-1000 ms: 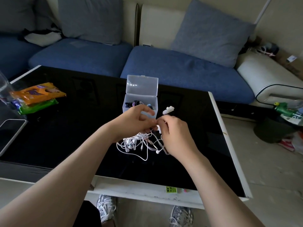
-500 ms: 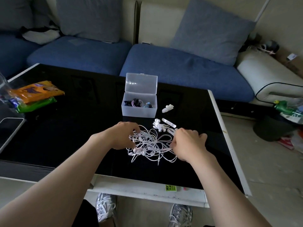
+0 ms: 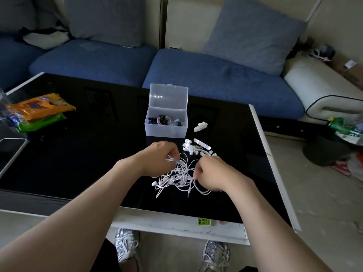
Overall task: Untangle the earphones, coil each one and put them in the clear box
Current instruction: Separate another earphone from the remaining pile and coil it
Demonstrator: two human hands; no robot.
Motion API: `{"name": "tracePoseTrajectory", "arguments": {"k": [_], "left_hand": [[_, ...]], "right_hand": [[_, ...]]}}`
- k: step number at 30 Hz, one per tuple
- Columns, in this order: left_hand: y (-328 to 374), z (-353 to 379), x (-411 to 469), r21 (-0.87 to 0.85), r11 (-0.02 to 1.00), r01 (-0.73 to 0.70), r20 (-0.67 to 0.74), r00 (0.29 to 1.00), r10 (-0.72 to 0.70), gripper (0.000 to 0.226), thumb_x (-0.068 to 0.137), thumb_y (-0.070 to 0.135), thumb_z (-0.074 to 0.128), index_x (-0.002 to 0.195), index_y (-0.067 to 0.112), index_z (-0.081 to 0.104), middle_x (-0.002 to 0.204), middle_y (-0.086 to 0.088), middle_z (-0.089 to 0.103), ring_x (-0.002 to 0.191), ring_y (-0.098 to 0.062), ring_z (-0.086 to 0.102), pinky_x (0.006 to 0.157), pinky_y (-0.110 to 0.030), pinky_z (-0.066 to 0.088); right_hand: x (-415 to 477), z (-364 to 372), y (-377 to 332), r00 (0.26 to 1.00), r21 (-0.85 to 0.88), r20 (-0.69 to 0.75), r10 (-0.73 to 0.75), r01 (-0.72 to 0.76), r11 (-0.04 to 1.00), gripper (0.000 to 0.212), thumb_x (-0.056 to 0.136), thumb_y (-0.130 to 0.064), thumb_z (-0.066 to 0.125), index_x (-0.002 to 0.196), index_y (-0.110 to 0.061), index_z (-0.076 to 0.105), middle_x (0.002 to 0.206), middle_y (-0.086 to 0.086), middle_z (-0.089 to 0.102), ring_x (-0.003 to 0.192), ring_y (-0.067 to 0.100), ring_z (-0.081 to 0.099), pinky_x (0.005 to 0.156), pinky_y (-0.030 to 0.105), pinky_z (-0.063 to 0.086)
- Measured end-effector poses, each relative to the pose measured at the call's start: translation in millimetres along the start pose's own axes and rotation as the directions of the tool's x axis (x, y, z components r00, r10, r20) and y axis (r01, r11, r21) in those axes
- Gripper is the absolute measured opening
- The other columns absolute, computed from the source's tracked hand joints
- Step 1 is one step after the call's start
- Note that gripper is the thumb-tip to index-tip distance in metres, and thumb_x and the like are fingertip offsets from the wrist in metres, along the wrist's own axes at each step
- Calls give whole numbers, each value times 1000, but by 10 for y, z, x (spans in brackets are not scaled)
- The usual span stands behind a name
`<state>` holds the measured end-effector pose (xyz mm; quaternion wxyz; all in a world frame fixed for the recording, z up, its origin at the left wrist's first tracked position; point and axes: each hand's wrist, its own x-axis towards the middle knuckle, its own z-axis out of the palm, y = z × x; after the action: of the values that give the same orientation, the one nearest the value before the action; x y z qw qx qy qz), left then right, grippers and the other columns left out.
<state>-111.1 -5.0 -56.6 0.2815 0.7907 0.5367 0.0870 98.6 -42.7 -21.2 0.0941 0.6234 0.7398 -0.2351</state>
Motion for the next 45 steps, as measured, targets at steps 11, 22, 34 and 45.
{"name": "tracePoseTrajectory", "arguments": {"k": [11, 22, 34, 45], "left_hand": [[-105, 117, -25, 244, 929, 279, 63, 951, -302, 54, 94, 33, 71, 137, 30, 39, 127, 0, 52, 114, -28, 59, 99, -46, 44], [-67, 16, -29, 337, 763, 552, -125, 829, -544, 46, 98, 30, 62, 141, 28, 46, 139, -9, 50, 134, -35, 46, 114, -73, 20], [226, -168, -78, -27, 925, 379, -104, 919, -380, 38, 89, 20, 49, 117, 39, 66, 139, 0, 50, 136, -31, 35, 111, -53, 29], [310, -141, -74, -259, 964, 64, -46, 996, -79, 50, 83, 64, 79, 85, 14, 70, 71, 5, 60, 61, -8, 51, 57, -24, 41]], "right_hand": [[6, 18, 28, 998, 53, 47, 32, -34, 998, 27, 95, -8, 52, 120, -14, 60, 116, 6, 65, 107, 25, 66, 90, 41, 58], [0, -117, 272, 978, 289, -175, 112, -58, 955, 27, 99, -23, 55, 87, -3, 68, 86, 9, 71, 65, 25, 61, 59, 34, 51], [-3, -46, 136, 853, 334, -522, -2, 207, 920, 19, 101, -38, 69, 85, -28, 75, 68, -10, 69, 70, 12, 68, 68, 34, 52], [-32, -85, 86, 915, 675, -404, -14, 308, 670, 17, 104, -24, 63, 94, -19, 76, 85, 4, 79, 84, 24, 74, 83, 45, 59]]}}
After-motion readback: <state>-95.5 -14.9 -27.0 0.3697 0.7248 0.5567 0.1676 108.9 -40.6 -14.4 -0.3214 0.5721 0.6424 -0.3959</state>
